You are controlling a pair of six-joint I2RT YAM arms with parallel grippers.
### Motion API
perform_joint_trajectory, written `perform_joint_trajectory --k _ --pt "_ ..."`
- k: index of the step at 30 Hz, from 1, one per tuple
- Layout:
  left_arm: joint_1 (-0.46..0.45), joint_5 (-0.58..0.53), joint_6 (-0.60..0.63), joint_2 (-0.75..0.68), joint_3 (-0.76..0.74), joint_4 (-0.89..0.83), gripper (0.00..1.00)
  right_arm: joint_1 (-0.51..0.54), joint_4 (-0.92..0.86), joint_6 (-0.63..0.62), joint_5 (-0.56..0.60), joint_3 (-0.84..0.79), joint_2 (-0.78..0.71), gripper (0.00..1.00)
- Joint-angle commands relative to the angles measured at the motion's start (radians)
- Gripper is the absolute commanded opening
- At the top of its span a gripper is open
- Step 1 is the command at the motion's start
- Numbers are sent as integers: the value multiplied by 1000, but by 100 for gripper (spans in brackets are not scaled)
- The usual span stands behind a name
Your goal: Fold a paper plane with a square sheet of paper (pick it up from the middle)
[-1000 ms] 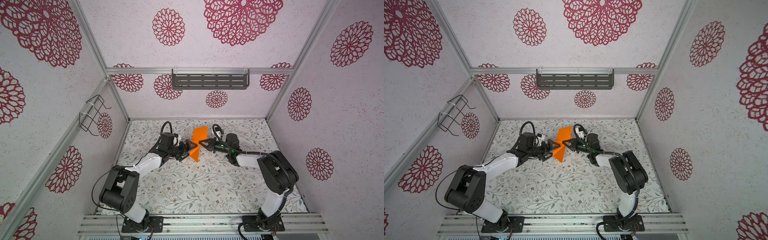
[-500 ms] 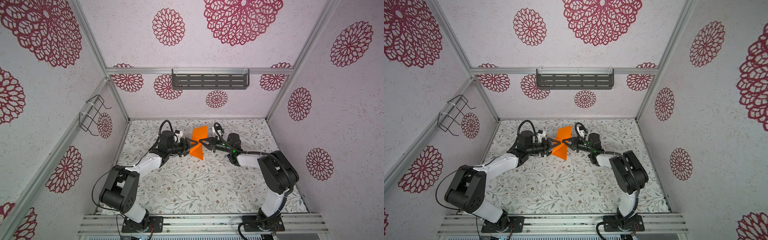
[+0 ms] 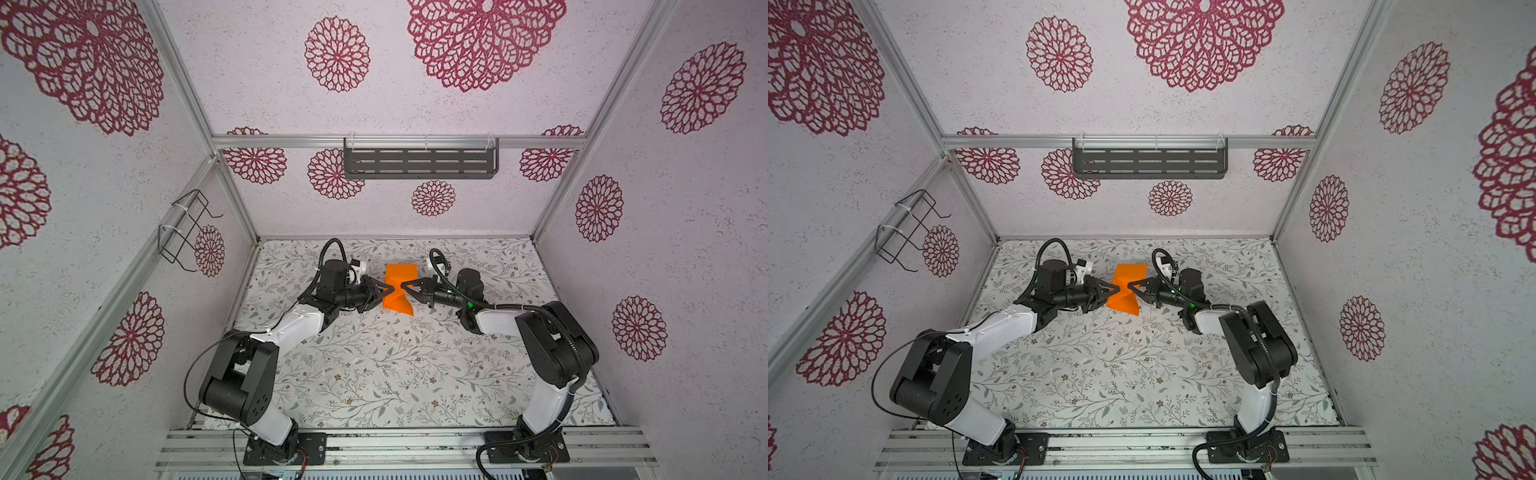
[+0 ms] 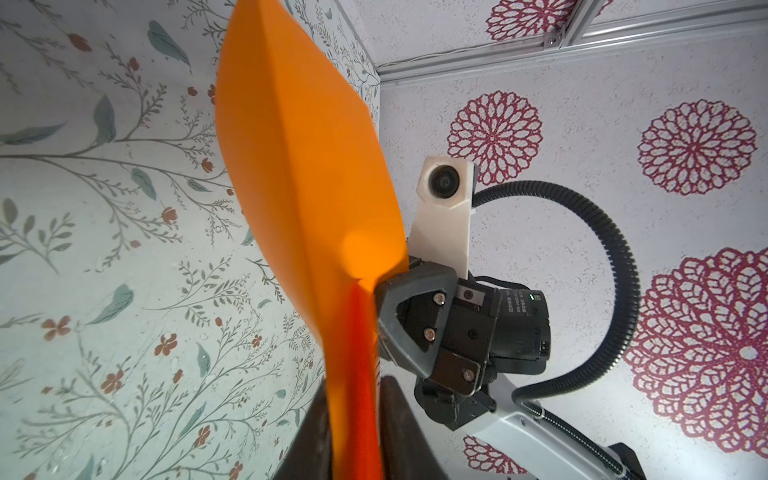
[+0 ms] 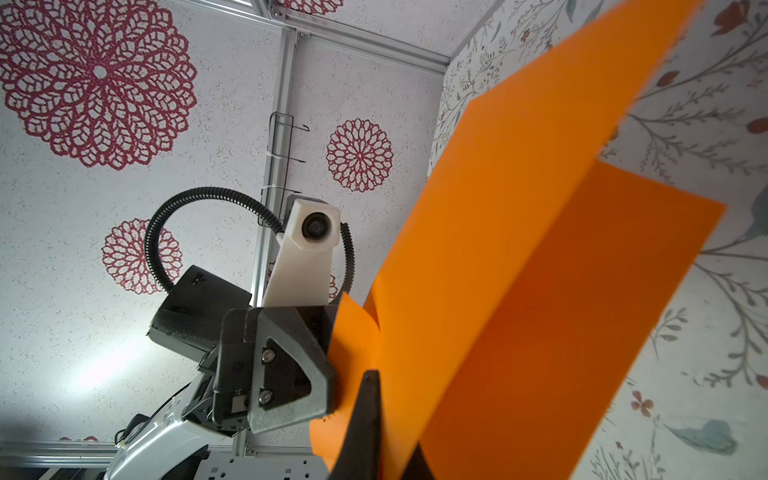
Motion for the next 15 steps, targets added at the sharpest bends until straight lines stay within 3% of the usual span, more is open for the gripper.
perform_joint_trajectory --k 1,6,9,11,15 --pt "0 -3 18 15 33 -23 13 -6 7 -46 -15 3 -44 6" --pt "3 -35 90 21 63 -156 7 -27 -158 -170 35 -10 -88 32" --pt "10 -99 208 18 114 -359 6 -57 -323 -297 114 -23 -143 48" --pt "13 -202 323 17 178 -557 6 -74 -470 -407 189 -17 -191 55" --pt "3 -554 526 37 358 -973 6 -81 -748 -627 436 3 -293 72"
